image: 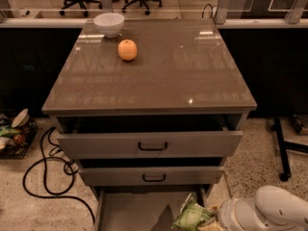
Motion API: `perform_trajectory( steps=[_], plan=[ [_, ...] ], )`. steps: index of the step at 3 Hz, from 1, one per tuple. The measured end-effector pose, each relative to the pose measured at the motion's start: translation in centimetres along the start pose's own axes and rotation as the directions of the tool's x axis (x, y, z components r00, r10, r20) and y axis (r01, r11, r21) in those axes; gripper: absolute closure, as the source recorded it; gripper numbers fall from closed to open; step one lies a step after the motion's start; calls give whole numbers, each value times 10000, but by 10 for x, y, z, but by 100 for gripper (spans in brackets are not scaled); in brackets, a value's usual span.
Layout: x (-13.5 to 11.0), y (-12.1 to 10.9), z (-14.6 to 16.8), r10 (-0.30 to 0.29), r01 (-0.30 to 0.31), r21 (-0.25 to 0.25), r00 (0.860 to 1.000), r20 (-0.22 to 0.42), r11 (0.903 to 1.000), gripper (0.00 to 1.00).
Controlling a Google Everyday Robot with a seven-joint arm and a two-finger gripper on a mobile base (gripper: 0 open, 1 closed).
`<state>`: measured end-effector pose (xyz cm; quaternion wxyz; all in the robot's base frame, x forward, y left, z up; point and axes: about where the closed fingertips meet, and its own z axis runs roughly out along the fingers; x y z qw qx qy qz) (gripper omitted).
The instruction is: Place green jalapeno chip bag into bottom drawer
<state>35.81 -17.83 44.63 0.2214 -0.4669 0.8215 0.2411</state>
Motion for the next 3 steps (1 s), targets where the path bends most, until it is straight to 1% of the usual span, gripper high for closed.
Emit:
perform_trajectory(
  steps=[1, 2, 3],
  plan=[
    [4, 11, 39, -298, 293, -197, 9992, -250, 9994, 100],
    [19, 16, 99, -759, 754, -126, 9960, -475, 9971, 100],
    [24, 23, 153, -1132, 1132, -151, 9936, -48, 9935, 100]
  ],
)
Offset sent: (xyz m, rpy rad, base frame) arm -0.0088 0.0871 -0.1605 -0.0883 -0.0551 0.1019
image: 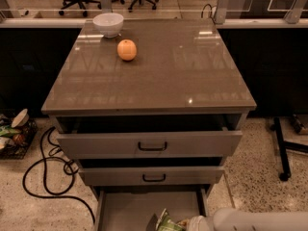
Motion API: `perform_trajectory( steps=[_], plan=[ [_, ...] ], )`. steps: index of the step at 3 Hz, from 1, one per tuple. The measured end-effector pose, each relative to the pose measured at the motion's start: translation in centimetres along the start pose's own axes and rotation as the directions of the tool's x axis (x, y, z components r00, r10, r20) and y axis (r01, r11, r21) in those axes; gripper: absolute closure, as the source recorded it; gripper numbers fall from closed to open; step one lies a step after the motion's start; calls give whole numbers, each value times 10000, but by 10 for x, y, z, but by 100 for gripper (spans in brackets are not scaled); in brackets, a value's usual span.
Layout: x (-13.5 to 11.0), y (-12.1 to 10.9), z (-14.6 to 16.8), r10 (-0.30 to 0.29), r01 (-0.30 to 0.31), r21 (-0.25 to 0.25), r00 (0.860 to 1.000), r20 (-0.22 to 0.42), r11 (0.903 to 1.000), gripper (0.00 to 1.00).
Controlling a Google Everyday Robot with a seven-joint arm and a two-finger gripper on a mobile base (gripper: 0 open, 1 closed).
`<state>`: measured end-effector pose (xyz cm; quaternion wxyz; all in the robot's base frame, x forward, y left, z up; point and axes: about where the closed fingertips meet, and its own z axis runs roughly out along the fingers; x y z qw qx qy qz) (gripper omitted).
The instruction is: Place green jalapeno chip bag into bottom drawer
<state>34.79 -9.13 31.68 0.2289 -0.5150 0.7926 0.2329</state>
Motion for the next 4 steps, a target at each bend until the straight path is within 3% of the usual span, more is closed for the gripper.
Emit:
perform_trajectory(
  steps=[1, 2, 4],
  plan=[
    [-15, 11, 46, -306, 320, -181, 9967, 758, 9993, 100],
    [-37, 37, 88, -540, 652, -811, 9896, 1336, 9946, 100],
    [-90, 82, 149, -1123, 1438, -1687, 9766, 1836, 9751, 100]
  ],
)
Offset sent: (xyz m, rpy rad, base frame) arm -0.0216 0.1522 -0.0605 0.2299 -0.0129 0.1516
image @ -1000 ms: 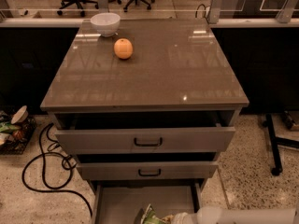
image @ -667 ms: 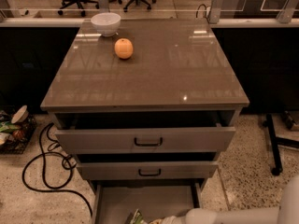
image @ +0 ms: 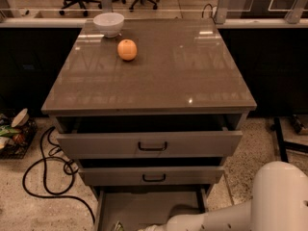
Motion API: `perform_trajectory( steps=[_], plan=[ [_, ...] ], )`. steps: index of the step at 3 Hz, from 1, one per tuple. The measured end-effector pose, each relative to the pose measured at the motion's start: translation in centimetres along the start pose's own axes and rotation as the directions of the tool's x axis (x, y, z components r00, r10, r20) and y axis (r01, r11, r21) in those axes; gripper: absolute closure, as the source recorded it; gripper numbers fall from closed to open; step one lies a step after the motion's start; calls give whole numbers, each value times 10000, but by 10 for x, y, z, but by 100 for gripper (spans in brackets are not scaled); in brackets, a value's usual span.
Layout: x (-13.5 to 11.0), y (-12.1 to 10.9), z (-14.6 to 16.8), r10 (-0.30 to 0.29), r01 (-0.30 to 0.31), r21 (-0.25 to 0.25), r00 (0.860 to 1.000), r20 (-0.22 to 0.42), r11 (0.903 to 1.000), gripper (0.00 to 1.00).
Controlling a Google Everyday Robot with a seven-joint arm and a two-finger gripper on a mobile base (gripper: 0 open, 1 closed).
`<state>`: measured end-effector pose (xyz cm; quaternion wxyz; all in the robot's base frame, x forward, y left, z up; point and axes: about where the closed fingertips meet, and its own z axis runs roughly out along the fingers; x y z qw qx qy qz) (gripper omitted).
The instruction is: Place green jalapeno chip bag into bottom drawer
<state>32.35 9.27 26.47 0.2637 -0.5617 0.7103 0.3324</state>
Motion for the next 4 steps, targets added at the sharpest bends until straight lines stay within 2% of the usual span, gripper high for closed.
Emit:
perform_trajectory(
  steps=[1, 4],
  plan=[
    [-1, 2, 3, -50, 50, -70, 10000, -10, 10000, 84],
    [-2, 6, 5, -46, 46, -155, 10000, 6, 9999, 14]
  ],
)
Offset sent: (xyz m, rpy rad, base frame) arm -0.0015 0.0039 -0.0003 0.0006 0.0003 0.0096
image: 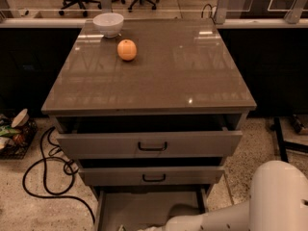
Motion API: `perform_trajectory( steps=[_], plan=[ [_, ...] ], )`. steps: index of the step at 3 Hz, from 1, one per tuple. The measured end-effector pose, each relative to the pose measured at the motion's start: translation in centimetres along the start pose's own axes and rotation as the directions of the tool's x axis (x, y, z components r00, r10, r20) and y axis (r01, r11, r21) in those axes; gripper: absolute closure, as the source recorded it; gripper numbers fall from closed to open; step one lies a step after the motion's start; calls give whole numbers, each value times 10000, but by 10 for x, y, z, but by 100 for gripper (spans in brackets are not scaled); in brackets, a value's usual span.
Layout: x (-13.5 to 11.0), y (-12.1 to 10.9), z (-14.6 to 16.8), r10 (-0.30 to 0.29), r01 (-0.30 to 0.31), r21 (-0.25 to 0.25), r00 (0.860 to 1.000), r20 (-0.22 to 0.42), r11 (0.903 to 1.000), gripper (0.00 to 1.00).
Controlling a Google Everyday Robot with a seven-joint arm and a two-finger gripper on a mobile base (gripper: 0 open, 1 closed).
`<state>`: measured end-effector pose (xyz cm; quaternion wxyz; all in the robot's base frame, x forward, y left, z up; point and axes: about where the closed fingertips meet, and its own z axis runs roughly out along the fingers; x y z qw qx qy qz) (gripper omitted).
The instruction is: Place green jalapeno chip bag into bottom drawer
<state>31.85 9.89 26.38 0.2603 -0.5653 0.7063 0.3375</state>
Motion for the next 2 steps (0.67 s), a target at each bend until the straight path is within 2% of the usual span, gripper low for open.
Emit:
perform_trajectory(
  steps=[1, 2],
  plan=[
    [0, 1, 1, 3, -3, -26, 10000, 5, 10000, 0],
    [0, 1, 1, 3, -3, -28, 10000, 5, 10000, 0]
  ],
)
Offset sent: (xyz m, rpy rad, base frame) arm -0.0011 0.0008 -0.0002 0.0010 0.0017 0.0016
